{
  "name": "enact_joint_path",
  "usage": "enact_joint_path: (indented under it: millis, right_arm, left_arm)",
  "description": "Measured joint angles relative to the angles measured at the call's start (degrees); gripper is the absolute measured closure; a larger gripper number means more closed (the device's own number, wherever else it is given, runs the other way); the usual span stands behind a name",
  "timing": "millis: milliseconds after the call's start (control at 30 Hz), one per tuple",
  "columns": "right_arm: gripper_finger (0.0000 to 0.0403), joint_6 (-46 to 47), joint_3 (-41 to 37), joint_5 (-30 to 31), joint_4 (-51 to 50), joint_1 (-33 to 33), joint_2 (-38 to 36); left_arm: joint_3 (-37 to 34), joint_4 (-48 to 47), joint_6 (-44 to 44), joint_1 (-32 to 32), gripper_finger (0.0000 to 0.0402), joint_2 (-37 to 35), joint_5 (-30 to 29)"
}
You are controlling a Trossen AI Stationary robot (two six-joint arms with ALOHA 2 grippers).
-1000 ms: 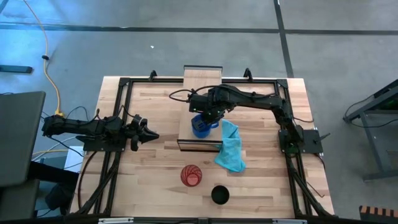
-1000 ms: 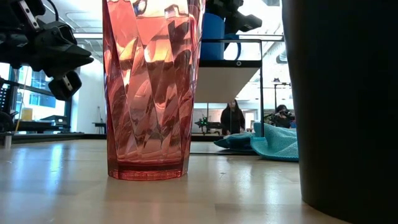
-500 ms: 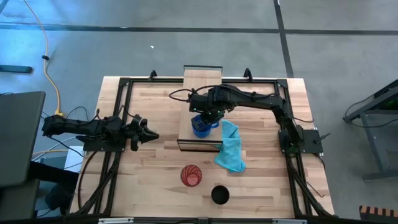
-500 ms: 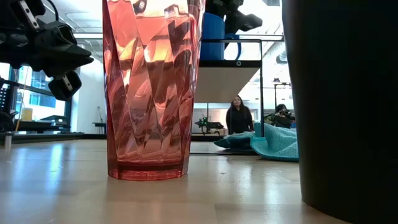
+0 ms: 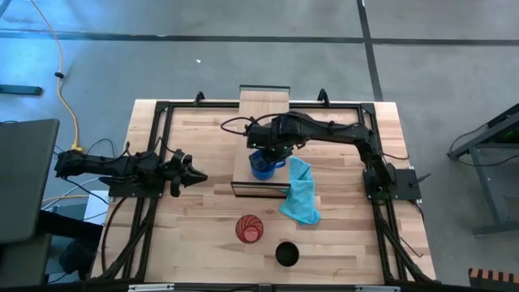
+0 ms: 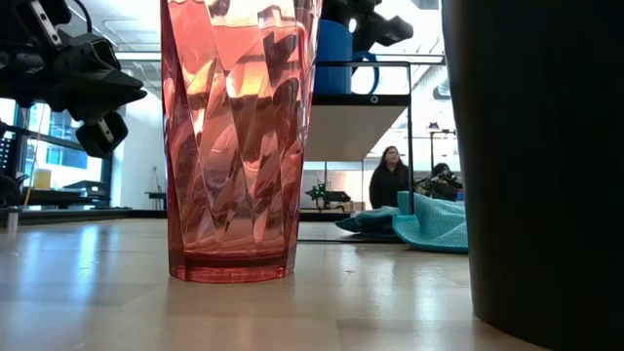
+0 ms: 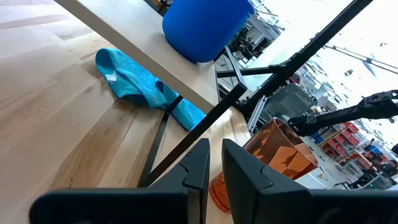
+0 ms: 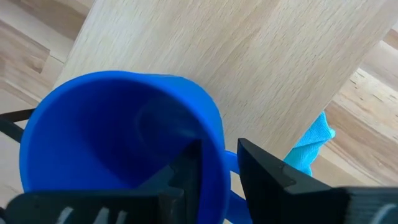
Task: Stack small to large cups/mugs on shelf
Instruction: Put the blue mug on the shelf
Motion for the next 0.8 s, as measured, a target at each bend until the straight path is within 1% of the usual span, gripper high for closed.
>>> enact_joint_path:
  millis: [600,800]
  right_arm:
    - [0.0309,-0.61,0.00,0.55,0.00,-0.16,-0.06]
    - [0.0309,-1.07,0.02,0.59,0.27,-0.44,-1.75]
  left_arm:
    - [0.01,-0.02,0.01,0.00,0.0369,0.00,0.00]
    - [-0.01,0.00,-0.01,0.00,0.0369,0.01,0.00]
